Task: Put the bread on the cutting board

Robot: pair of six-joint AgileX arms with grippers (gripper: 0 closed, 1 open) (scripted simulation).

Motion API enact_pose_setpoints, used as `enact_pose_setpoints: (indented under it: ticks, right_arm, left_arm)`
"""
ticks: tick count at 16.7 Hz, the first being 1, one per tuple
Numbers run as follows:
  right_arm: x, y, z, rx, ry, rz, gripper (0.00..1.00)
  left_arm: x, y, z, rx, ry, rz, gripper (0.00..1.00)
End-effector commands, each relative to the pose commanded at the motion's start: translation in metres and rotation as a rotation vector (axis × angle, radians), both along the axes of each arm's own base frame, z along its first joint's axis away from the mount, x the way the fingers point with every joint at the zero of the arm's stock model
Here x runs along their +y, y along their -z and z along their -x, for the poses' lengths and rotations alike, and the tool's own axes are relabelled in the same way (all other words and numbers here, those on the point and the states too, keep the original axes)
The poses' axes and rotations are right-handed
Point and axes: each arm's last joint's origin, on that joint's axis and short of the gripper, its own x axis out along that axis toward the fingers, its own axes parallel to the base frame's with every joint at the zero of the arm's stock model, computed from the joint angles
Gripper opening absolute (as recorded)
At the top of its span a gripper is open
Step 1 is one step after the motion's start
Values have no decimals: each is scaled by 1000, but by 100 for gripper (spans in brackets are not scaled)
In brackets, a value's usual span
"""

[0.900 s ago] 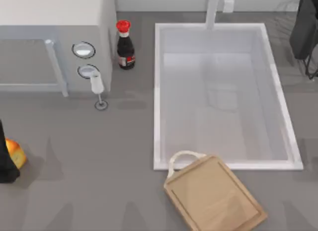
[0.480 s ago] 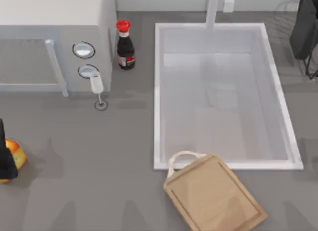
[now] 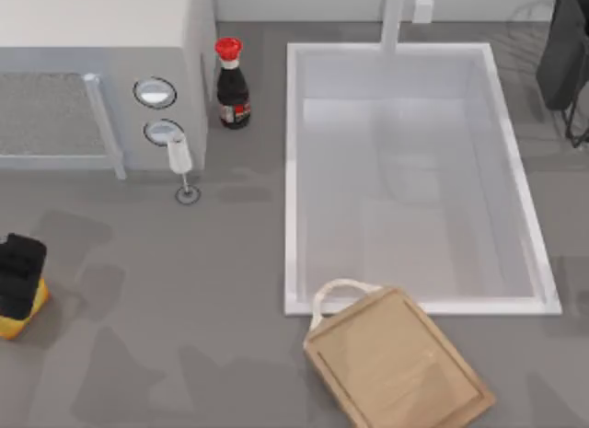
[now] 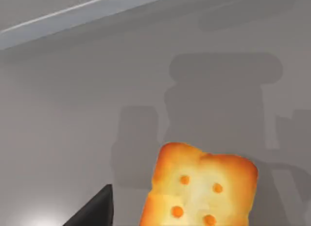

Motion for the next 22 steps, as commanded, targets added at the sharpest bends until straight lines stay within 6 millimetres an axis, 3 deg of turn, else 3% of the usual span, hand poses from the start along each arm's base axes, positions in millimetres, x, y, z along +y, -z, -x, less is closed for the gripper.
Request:
enact_pose_setpoints:
  ticks: [5,10,13,19,22]
  right_arm:
    - [0,0,0,0,0,0,100]
    - [0,0,0,0,0,0,100]
    - [0,0,0,0,0,0,100]
    - [0,0,0,0,0,0,100]
    - [0,0,0,0,0,0,100]
  left_arm:
    - [5,4,-63,392,118,-77,100]
    - [15,27,-109,676,186,-101,100]
    - [20,35,-120,751,194,-102,100]
    - [19,37,-120,755,197,-103,100]
    - [20,57,-122,760,193,-101,100]
